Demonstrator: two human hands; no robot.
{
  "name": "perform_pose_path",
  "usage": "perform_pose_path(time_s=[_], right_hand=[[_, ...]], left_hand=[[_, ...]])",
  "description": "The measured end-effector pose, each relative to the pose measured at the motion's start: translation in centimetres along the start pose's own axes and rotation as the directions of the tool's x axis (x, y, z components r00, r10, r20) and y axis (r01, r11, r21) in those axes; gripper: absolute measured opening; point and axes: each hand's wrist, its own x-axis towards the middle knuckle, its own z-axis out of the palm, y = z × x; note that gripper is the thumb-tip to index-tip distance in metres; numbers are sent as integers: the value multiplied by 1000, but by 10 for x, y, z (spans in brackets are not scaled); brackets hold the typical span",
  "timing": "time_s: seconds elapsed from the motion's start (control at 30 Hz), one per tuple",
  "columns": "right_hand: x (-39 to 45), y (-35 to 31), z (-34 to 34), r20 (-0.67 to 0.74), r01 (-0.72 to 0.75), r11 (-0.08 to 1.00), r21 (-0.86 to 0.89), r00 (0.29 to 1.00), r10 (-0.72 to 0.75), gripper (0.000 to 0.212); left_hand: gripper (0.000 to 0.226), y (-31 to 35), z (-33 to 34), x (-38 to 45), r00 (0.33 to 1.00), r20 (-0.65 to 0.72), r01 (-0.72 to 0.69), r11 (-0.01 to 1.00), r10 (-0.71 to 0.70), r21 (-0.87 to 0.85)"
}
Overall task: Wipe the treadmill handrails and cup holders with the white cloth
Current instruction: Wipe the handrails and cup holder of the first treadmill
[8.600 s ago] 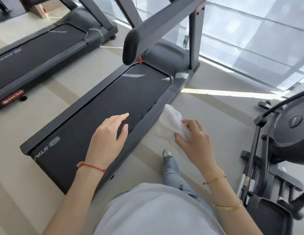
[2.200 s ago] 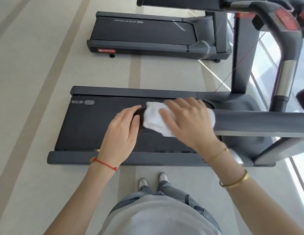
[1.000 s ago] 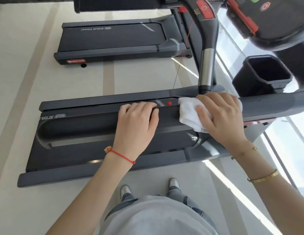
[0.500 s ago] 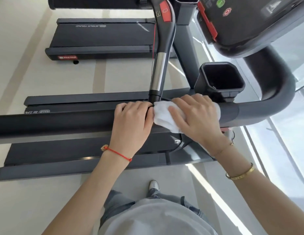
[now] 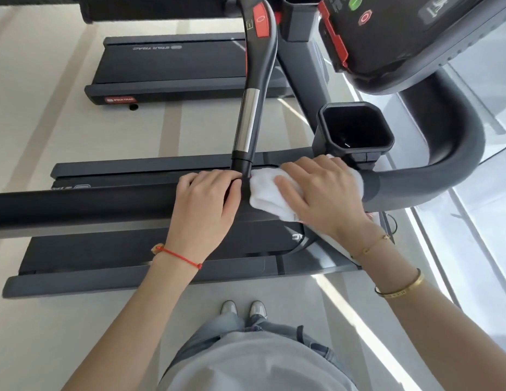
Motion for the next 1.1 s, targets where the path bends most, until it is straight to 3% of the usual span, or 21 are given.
perform_pose_path(time_s=[0.07,0.17,0.27,0.37,0.47,0.57,0.77,0.93,1.1], right_hand=[[0,-5,2,44,82,996,26,996,-83,47],[-9,11,-1,2,157,985,67,988,-158,43],[-17,34,-5,-58,15,999,35,998,-13,39],[-6,17,-3,-79,-105,995,1,991,104,45],[5,-16,5,-4,26,999,39,1000,-26,47],[1,-7,3,25,107,992,71,994,-109,45],[-10,23,-6,-19,-34,998,44,999,35,42],[-10,-2,-2,88,65,998,28,994,-67,57],[3,-51,8,85,117,992,39,989,-120,57]], left_hand=[[28,-1,-1,0,1000,12,-1,1000,1,0],[31,-3,-1,0,1000,18,-9,1000,9,-2],[27,-2,-1,0,1000,7,-8,1000,9,-13],[28,-1,-1,0,1000,10,-8,1000,8,-10],[27,-1,-1,-1,1000,19,-8,1000,8,-9],[26,-1,-2,-1,1000,21,-1,1000,1,-7],[26,-4,-3,-1,1000,14,-6,1000,6,-13],[25,-23,-14,-8,999,-24,43,998,-42,38],[24,-52,-29,-21,994,-70,86,995,-82,53]])
